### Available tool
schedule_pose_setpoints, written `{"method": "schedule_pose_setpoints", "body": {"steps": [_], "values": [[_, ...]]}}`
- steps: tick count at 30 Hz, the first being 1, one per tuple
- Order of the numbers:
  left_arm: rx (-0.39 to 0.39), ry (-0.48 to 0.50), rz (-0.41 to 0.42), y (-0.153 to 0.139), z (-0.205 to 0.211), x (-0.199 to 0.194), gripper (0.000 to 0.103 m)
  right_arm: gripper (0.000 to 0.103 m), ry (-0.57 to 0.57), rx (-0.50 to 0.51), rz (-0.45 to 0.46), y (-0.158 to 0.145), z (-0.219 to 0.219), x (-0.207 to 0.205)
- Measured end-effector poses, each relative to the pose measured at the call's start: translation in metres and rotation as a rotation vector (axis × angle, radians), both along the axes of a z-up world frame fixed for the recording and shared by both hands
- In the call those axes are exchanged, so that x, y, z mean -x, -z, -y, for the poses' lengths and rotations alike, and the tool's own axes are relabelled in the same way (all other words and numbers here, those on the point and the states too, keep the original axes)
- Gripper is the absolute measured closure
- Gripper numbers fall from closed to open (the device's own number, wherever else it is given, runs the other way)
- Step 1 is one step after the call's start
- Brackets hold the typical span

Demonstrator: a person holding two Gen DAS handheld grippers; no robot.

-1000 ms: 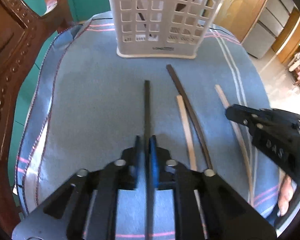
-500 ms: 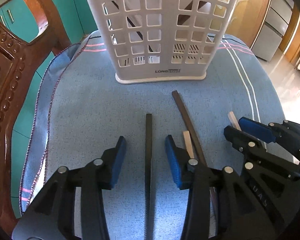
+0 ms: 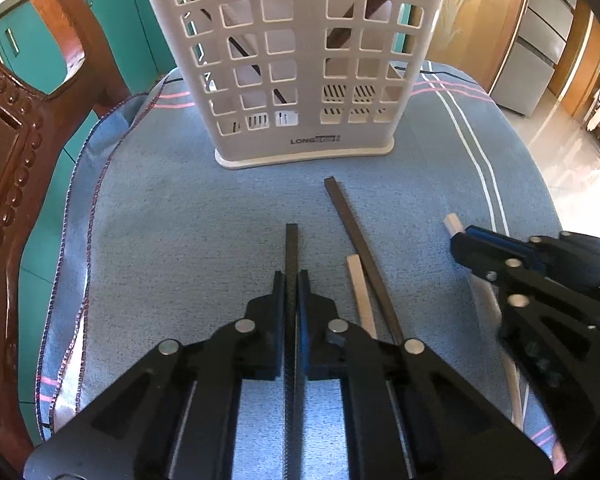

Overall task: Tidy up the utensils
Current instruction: 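Lift both held chopsticks up off the cloth, then lower both chopsticks into the white holder and open both tools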

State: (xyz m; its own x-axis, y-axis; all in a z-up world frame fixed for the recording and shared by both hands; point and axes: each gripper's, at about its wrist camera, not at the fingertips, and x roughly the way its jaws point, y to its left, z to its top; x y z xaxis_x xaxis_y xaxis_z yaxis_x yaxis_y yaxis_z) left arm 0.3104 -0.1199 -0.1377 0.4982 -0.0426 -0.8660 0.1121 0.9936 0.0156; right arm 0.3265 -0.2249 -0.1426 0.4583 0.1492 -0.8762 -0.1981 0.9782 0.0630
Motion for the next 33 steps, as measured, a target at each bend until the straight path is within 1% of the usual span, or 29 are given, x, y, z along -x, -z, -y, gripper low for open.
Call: {"method": "schedule_pose_setpoints", "body": {"steps": [3,6,8,9,10,12,13,14,15,18,21,22,24,25,27,29,30,31,33], "values": [[0.028,-0.004,0.026,-0.01,-0.004,0.005,0.096,0.096,-0.009,-0.036,0.029,-0.018,0.003,0.008],[0.083,-0.001,0.096,-0.043,-0.012,0.022,0.096,0.096,-0.024,-0.09,0.08,-0.046,0.009,0.022],[0.139,0.01,0.174,-0.079,-0.021,0.043,0.096,0.096,-0.039,-0.159,0.122,-0.073,0.017,0.034],[0.157,0.015,0.203,-0.092,-0.024,0.05,0.096,0.096,-0.045,-0.196,0.147,-0.088,0.022,0.041],[0.182,0.019,0.255,-0.114,-0.029,0.061,0.096,0.096,-0.051,-0.231,0.173,-0.102,0.027,0.047],[0.209,0.023,0.35,-0.153,-0.038,0.078,0.096,0.096,-0.053,-0.301,0.247,-0.138,0.038,0.061],[0.215,0.022,0.385,-0.167,-0.04,0.083,0.096,0.096,-0.048,-0.324,0.28,-0.153,0.042,0.066],[0.222,0.023,0.439,-0.188,-0.044,0.089,0.096,0.096,-0.043,-0.341,0.307,-0.165,0.045,0.069],[0.224,0.023,0.472,-0.201,-0.047,0.092,0.096,0.096,-0.038,-0.364,0.343,-0.181,0.048,0.072],[0.205,0.006,0.627,-0.261,-0.058,0.093,0.096,0.096,-0.03,-0.421,0.452,-0.228,0.051,0.073],[0.2,-0.025,0.73,-0.303,-0.066,0.08,0.096,0.096,0.001,-0.454,0.561,-0.272,0.058,0.067],[0.2,-0.036,0.755,-0.311,-0.067,0.073,0.096,0.096,0.013,-0.466,0.601,-0.288,0.059,0.065],[0.193,-0.059,0.785,-0.321,-0.066,0.054,0.096,0.096,0.032,-0.476,0.669,-0.313,0.061,0.063],[0.19,-0.074,0.785,-0.322,-0.066,0.039,0.096,0.096,0.042,-0.469,0.695,-0.321,0.06,0.056],[0.195,-0.087,0.768,-0.313,-0.066,0.019,0.096,0.096,0.068,-0.464,0.722,-0.328,0.06,0.046],[0.209,-0.091,0.726,-0.293,-0.065,-0.002,0.096,0.096,0.095,-0.441,0.747,-0.325,0.055,0.037],[0.214,-0.095,0.708,-0.287,-0.066,-0.006,0.096,0.096,0.111,-0.428,0.765,-0.318,0.053,0.031],[0.212,-0.106,0.676,-0.272,-0.064,-0.015,0.096,0.096,0.126,-0.413,0.777,-0.309,0.051,0.023],[0.188,-0.122,0.65,-0.254,-0.063,-0.023,0.096,0.096,0.145,-0.401,0.769,-0.292,0.049,0.008]]}}
